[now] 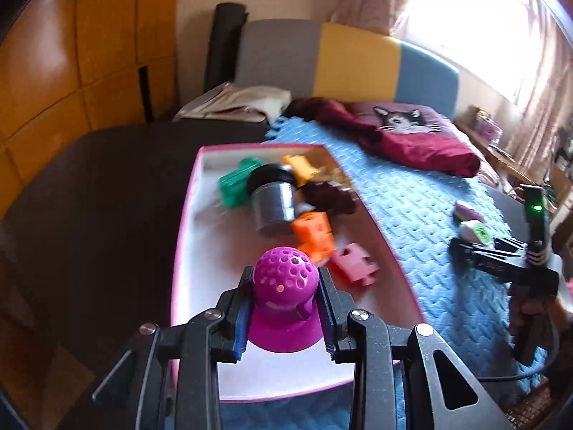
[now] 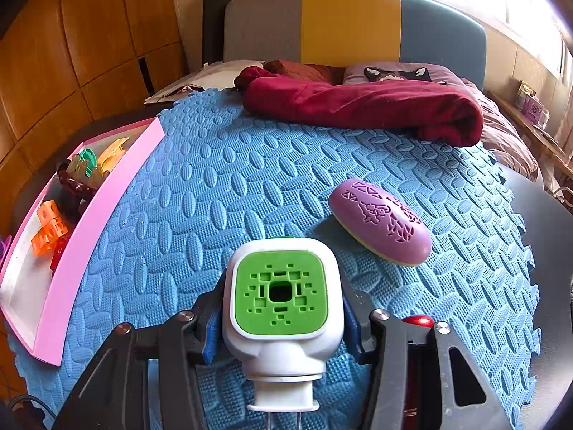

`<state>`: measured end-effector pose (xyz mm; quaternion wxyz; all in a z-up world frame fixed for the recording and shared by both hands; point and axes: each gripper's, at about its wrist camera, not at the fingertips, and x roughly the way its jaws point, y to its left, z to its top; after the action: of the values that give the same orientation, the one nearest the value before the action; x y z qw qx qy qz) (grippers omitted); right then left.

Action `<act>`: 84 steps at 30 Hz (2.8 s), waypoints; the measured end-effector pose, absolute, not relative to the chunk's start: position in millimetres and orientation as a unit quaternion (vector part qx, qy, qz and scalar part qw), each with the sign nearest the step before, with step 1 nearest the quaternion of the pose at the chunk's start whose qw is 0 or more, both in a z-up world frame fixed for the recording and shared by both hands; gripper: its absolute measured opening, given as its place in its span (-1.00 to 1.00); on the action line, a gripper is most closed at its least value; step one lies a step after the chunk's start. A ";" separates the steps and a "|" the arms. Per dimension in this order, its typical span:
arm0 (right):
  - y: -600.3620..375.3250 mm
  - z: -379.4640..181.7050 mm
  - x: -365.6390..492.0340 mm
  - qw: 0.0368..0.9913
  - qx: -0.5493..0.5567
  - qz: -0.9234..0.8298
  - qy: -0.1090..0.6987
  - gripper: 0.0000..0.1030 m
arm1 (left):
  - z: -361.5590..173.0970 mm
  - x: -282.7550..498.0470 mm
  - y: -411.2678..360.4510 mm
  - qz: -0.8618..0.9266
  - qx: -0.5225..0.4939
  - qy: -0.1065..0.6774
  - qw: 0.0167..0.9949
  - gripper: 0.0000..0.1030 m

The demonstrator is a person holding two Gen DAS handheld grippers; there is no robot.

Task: Organize rigid objects
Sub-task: 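Lower the magenta dome into the white tray and open the left gripper while the right gripper holds the plug, then carry the white-and-green plug device toward the tray with the right gripper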

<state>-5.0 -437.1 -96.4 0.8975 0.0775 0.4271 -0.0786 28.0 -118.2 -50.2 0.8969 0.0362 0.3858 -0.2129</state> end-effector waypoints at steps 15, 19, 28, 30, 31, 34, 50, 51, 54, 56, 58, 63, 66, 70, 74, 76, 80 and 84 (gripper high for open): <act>-436.1 -96.8 -4.8 0.897 0.075 -0.080 0.428 0.04 | -54.3 74.4 -81.3 -0.230 -0.041 0.427 0.873 -0.36; -436.0 -97.0 -4.6 0.897 0.073 -0.081 0.428 0.04 | -56.3 90.2 -89.1 -0.224 -0.033 0.433 0.873 -0.36; -435.1 -96.8 -4.8 0.897 0.071 -0.081 0.428 0.04 | -68.0 135.0 -111.3 -0.197 0.001 0.442 0.875 -0.36; -434.6 -96.7 -4.8 0.897 0.071 -0.081 0.428 0.04 | -74.4 139.7 -113.5 -0.187 0.011 0.448 0.874 -0.36; -434.5 -96.7 -4.8 0.897 0.071 -0.081 0.428 0.04 | -77.4 140.9 -114.0 -0.188 0.013 0.451 0.872 -0.34; -434.6 -96.7 -4.8 0.897 0.071 -0.081 0.428 0.04 | -79.7 138.6 -112.8 -0.194 0.014 0.449 0.872 -0.26; -435.7 -97.1 -5.1 0.897 0.069 -0.082 0.429 0.04 | -60.2 79.1 -96.2 -0.152 0.029 0.406 0.901 -0.02; -435.8 -97.2 -5.1 0.897 0.067 -0.083 0.429 0.03 | -60.4 75.2 -96.1 -0.150 0.030 0.407 0.900 -0.02; -435.5 -97.2 -5.6 0.897 0.067 -0.083 0.429 0.03 | -60.4 64.5 -96.2 -0.151 0.032 0.407 0.900 -0.03; -436.2 -97.2 -6.2 0.897 0.066 -0.084 0.429 0.03 | -59.2 58.2 -96.4 -0.152 0.033 0.405 0.901 -0.03; -435.7 -97.2 -5.7 0.897 0.064 -0.084 0.429 0.03 | -56.5 52.4 -96.3 -0.152 0.034 0.399 0.904 -0.03; -430.0 -96.2 -4.6 0.897 0.055 -0.091 0.430 0.02 | -51.1 44.7 -92.9 -0.154 0.033 0.390 0.907 -0.02; -427.8 -95.6 -4.9 0.895 0.059 -0.101 0.431 0.02 | -50.3 42.5 -88.8 -0.155 0.029 0.390 0.907 -0.03; -425.1 -95.2 -5.5 0.893 0.063 -0.118 0.430 0.02 | -51.7 40.8 -82.5 -0.153 0.024 0.393 0.907 -0.03; -422.1 -93.9 -5.8 0.888 0.068 -0.138 0.432 0.02 | -53.1 38.2 -75.9 -0.151 0.022 0.391 0.908 -0.03; -419.8 -92.9 -6.1 0.885 0.072 -0.150 0.434 0.02 | -52.8 38.0 -72.9 -0.149 0.021 0.390 0.908 -0.03; -414.5 -89.1 -8.5 0.880 0.088 -0.158 0.439 0.02 | -52.4 38.9 -64.7 -0.144 0.014 0.388 0.910 -0.03; -405.9 -88.0 -13.6 0.878 0.120 -0.136 0.443 0.01 | -53.5 41.4 -56.4 -0.138 0.006 0.390 0.910 -0.03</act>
<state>-13.6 -405.9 -88.0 0.8782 0.1197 0.4428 -0.1358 41.4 -56.4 -53.5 0.9105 0.0063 0.3897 -0.1385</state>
